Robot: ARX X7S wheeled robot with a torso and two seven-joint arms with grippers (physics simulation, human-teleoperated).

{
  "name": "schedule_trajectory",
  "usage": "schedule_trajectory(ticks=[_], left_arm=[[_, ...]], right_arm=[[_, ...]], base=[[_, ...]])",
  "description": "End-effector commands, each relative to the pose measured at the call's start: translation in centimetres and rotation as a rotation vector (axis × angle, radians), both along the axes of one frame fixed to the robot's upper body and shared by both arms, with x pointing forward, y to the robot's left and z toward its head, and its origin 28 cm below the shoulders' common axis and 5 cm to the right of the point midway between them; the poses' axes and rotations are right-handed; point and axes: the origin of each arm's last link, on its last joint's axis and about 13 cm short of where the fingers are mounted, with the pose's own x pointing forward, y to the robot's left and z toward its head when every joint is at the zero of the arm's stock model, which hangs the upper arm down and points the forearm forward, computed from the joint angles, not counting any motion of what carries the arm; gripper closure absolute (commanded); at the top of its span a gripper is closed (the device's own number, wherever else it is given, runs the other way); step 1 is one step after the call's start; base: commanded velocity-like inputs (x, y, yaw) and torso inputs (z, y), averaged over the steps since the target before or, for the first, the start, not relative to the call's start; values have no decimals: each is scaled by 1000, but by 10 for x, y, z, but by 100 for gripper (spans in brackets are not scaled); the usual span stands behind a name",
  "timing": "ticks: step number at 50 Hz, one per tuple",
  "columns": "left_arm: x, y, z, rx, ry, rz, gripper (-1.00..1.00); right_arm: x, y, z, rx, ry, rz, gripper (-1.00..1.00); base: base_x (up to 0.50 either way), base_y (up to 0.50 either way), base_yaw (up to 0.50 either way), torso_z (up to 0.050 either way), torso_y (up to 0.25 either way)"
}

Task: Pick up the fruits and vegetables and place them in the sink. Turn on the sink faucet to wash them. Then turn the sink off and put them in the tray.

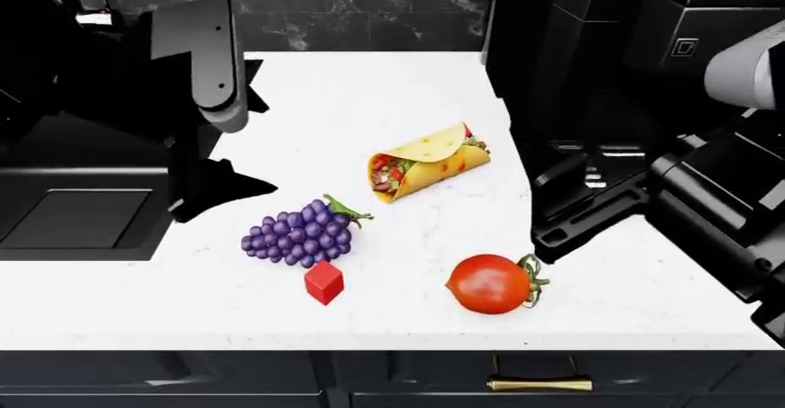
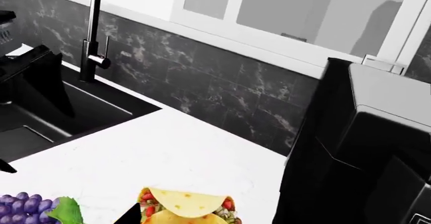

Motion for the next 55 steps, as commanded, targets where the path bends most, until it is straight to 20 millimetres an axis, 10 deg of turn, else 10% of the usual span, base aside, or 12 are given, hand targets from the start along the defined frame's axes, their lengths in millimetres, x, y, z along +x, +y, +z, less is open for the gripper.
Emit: schedule_trajectory(ticks=[1, 55], left_arm=[[3, -12, -23, 67, 85, -49, -100], [12, -24, -86, 141, 312, -7, -100]], right_arm=[[-6, -3, -6, -25, 47, 1, -100], [-7, -6, -13, -37, 77, 4, -100]], base=[[0, 0, 0, 0, 0], [0, 0, 0, 0, 0]])
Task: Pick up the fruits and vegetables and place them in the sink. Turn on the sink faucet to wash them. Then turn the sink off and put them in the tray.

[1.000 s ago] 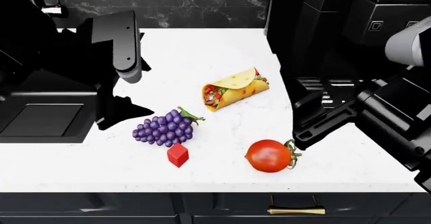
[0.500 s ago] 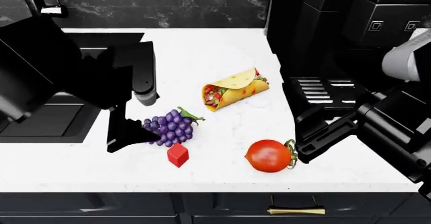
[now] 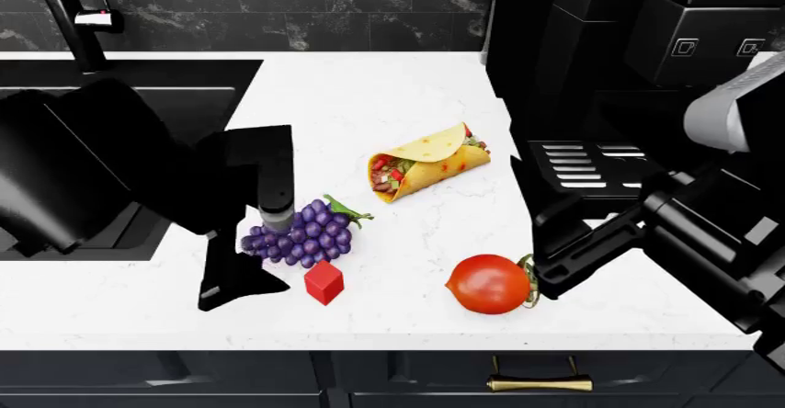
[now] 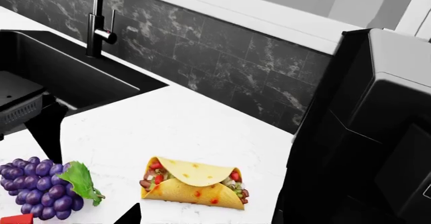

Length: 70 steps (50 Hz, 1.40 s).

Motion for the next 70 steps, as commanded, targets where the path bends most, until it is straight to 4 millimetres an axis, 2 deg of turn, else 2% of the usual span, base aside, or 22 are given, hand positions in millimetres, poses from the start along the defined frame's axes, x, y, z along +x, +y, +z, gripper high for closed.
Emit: schedule_trajectory(ticks=[1, 3, 4, 15, 30, 33, 36, 43, 49, 54, 64, 70], left_arm=[[5, -3, -15, 22, 27, -1, -100], [6, -2, -17, 28, 30, 0, -100], [6, -2, -18, 31, 29, 2, 100], [4, 2, -11, 32, -1, 19, 100], [-6, 15, 30, -74, -164, 107, 100], [-9, 18, 42, -121, -207, 128, 100], [-14, 18, 56, -228, -242, 149, 100], [-47, 13, 86, -515, -256, 138, 100], [-71, 11, 96, -618, -288, 135, 100], [-80, 9, 97, -642, -271, 133, 100], [-80, 8, 96, -649, -267, 112, 100], [-79, 7, 97, -644, -267, 108, 100]], right_arm=[[-1, -1, -1, 1, 5, -3, -100], [-1, -1, -2, 1, 6, -3, -100], [0, -1, -2, 1, 6, -3, -100], [-2, -1, -1, 0, 8, 4, -100], [-9, -2, 8, -24, -12, 23, -100], [-11, -8, 16, -70, 0, 42, -100], [-16, -22, 27, -127, 89, 108, -100], [-18, -53, 69, -215, 267, 255, -100], [-6, -63, 83, -304, 365, 336, -100], [10, -61, 86, -359, 409, 385, -100], [46, -40, 69, -437, 435, 457, -100], [61, -35, 62, -468, 434, 479, -100]], base=[[0, 0, 0, 0, 0], [0, 0, 0, 0, 0], [0, 0, 0, 0, 0], [0, 0, 0, 0, 0], [0, 0, 0, 0, 0], [0, 0, 0, 0, 0], [0, 0, 0, 0, 0], [0, 0, 0, 0, 0], [0, 0, 0, 0, 0], [0, 0, 0, 0, 0], [0, 0, 0, 0, 0], [0, 0, 0, 0, 0]])
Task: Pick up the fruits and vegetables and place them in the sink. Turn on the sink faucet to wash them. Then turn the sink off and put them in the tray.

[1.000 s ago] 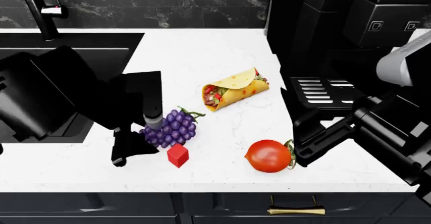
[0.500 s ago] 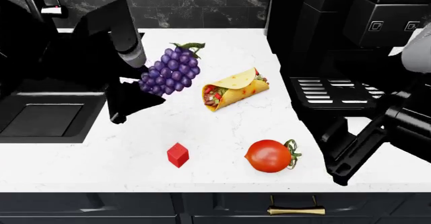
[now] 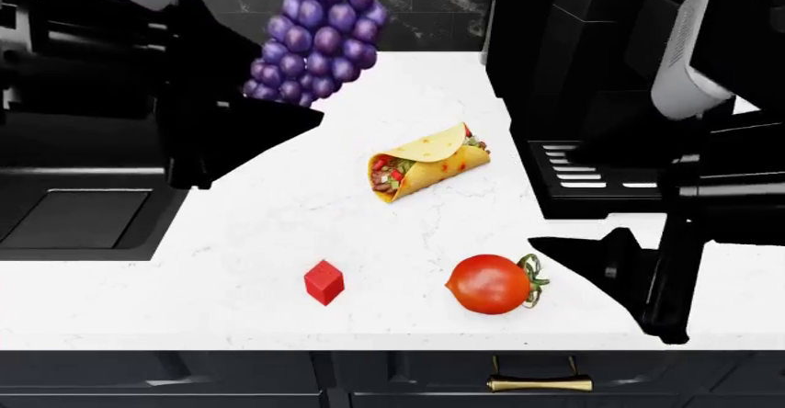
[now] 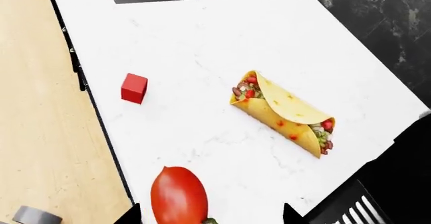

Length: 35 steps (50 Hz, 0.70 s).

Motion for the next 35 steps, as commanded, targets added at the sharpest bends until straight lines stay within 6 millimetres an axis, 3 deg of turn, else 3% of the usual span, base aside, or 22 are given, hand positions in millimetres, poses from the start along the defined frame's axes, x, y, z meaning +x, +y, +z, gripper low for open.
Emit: schedule_trajectory(ticks=[1, 20, 35], left_arm=[[-7, 0, 5, -25, -19, -9, 100], [-5, 0, 4, -25, -8, -20, 100], [-4, -1, 2, -17, 2, -21, 100]], right_arm=[[26, 7, -8, -77, 40, 78, -100], [46, 26, -25, -128, 75, 200, -100], [40, 20, -40, -168, 126, 229, -100]], base=[[0, 0, 0, 0, 0], [0, 0, 0, 0, 0], [0, 0, 0, 0, 1]])
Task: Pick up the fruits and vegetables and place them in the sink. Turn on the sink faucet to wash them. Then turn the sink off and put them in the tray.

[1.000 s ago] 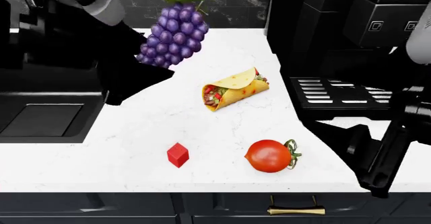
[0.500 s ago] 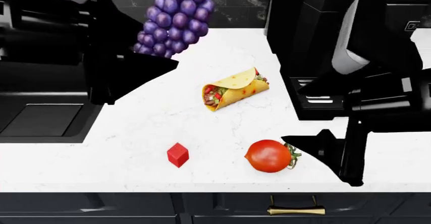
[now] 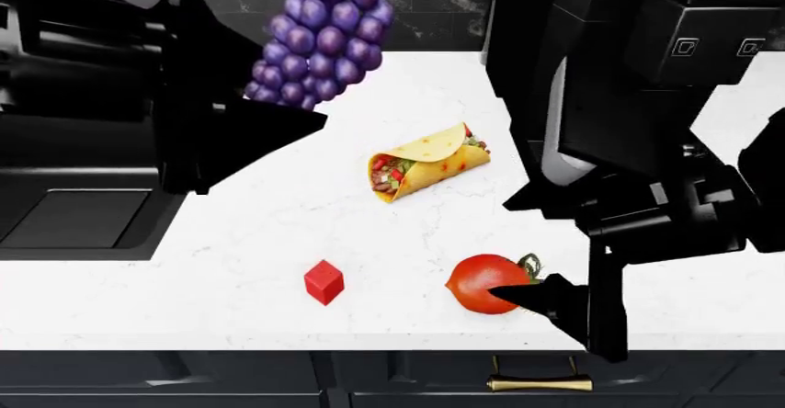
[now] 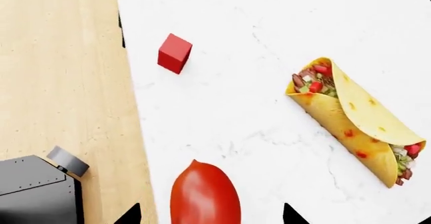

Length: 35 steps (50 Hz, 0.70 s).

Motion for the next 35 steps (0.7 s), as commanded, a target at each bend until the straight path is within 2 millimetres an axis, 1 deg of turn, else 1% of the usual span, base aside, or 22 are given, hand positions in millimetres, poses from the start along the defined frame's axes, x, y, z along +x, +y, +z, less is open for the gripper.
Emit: schedule_trajectory(ticks=[1, 5, 12, 20, 35], left_arm=[[0, 1, 1, -3, -5, 5, 100], [1, 0, 0, 1, -1, 4, 100], [4, -1, -2, 6, 6, 1, 100], [5, -2, -2, 6, 6, -5, 100], [6, -2, -3, 4, 9, -7, 100]], right_arm=[[-2, -2, -11, -32, 38, 28, -100], [-2, -4, -14, -37, 48, 24, -100], [2, -5, -30, -54, 79, 5, -100], [7, -5, -42, -55, 99, -3, -100], [25, 2, -58, -58, 87, 3, -100]], base=[[0, 0, 0, 0, 0], [0, 0, 0, 0, 0], [0, 0, 0, 0, 0], [0, 0, 0, 0, 1], [0, 0, 0, 0, 0]])
